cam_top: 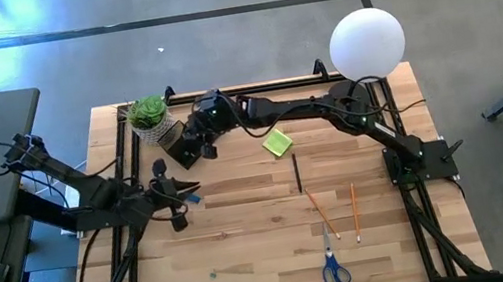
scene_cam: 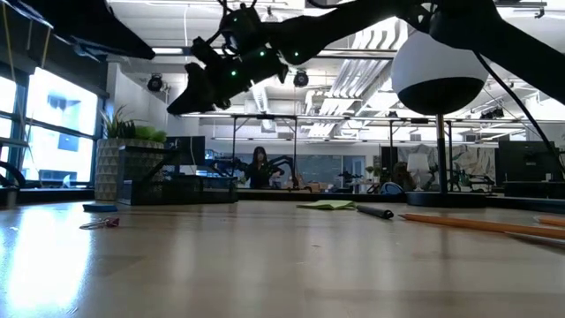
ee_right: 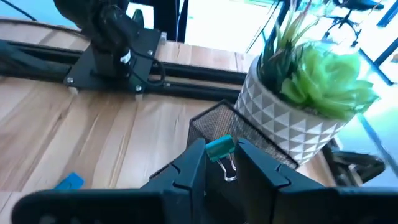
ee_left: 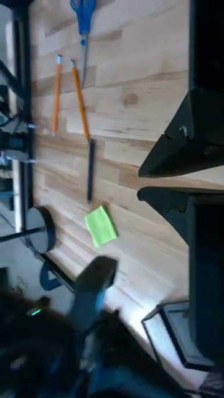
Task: Pick and place office supplies into organizer
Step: Put the top blue binder clip into the desk organizer, then put the blue eraser into the desk organizer
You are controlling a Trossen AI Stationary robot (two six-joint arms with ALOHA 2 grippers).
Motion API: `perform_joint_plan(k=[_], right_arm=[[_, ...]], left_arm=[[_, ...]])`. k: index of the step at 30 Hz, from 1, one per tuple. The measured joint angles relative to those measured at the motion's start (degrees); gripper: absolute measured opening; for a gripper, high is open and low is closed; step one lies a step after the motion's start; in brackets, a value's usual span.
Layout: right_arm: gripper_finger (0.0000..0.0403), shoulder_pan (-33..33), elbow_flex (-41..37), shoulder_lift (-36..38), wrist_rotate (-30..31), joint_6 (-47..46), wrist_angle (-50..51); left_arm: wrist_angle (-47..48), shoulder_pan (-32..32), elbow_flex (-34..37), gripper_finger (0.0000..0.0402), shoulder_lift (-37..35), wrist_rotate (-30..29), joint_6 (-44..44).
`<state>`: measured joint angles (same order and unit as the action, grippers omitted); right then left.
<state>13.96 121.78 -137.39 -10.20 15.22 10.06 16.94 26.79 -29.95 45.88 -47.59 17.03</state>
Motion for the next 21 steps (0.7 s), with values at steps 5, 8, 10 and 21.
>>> perform_joint_plan(k=[5, 8, 10, 21], right_arm=[[0.0079, 0.0, 0.0, -3.0, 0.7, -2.7, -1.5], [0.0080, 0.0, -0.1, -3.3, 1.0, -3.8, -2.0], [0.0079, 0.0, 0.0, -3.3, 1.1, -4.3, -2.4], [0.0119, 0.3, 0.0, -3.3, 3.1, -6.3, -2.2]], left_arm=[[-5.5, 0.0, 0.0, 0.0026, -6.3, 0.7, -8.4], [-5.1, 0.0, -0.1, 0.0026, -9.6, 2.2, -9.1], [-4.4, 0.0, 0.1, 0.0026, -10.7, 3.4, -9.1], [-4.5, 0.0, 1.5, 0.0026, -11.1, 3.7, -8.2]])
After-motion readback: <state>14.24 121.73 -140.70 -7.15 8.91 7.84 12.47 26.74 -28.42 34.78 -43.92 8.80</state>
